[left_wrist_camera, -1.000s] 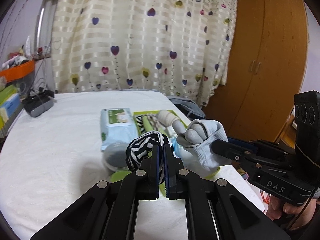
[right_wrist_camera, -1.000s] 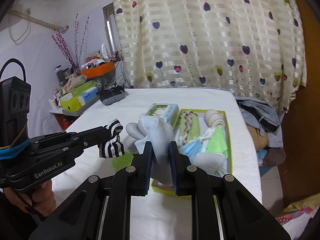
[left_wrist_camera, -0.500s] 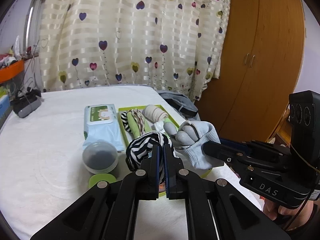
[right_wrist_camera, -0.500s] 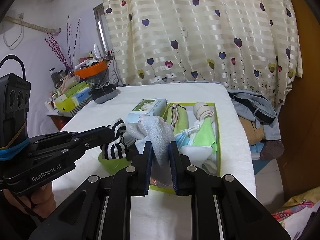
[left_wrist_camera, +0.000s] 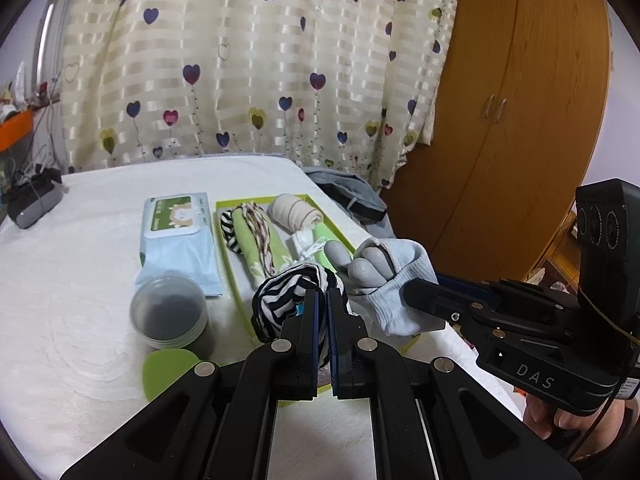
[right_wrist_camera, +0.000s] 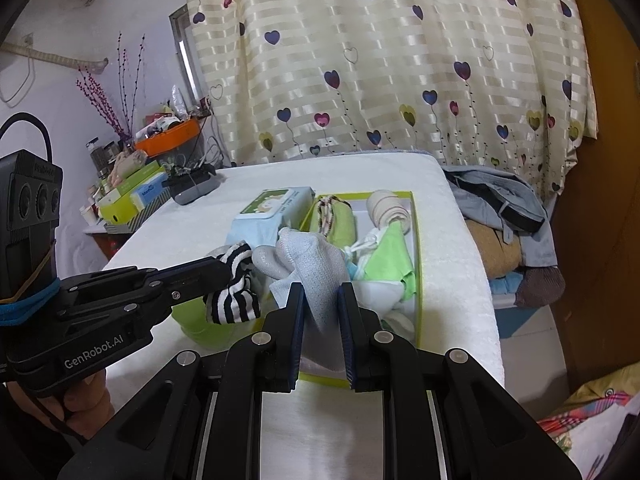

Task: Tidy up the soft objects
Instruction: 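Carry the striped sock and grey sock with both grippers into the box, then open both grippers to release the striped and grey socks in the box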

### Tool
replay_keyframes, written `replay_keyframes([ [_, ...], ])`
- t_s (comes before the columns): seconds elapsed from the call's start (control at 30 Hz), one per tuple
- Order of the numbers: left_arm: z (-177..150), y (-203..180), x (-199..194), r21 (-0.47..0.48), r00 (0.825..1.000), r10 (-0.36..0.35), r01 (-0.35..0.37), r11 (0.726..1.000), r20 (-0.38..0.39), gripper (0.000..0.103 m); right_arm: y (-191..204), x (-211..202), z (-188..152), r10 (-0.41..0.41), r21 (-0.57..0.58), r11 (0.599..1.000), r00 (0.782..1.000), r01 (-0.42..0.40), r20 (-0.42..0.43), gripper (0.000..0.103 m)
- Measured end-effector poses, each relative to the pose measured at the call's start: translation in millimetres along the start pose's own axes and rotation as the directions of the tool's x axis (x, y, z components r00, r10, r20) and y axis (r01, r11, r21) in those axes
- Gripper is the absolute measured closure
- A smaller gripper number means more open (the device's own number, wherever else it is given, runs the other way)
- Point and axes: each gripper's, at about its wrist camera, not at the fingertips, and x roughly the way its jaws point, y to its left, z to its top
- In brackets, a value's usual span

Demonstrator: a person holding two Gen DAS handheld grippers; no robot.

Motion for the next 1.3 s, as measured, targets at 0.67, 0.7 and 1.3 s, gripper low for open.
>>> replay_keyframes([
  [0.67,-25,-1,60,-0.014,0.987,-0.048,0.046,0.999,-0.156,0.099,-24,38,-19,-0.046,0.0,0.999,0.993,0.046,-0.11,0.085],
  [0.7,-27,-1,64,-0.015,0.985,-0.05,0.048,0.999,-0.168,0.099,-24,41,-20,-0.051,-0.006,0.999,0.992,0.05,-0.118,0.085],
  [1.3,-23,10,87,-0.046,0.981,-0.01,0.001,0.999,-0.195,0.099,-22,66,-14,-0.03,-0.001,1.0,0.992,0.03,-0.126,0.085],
])
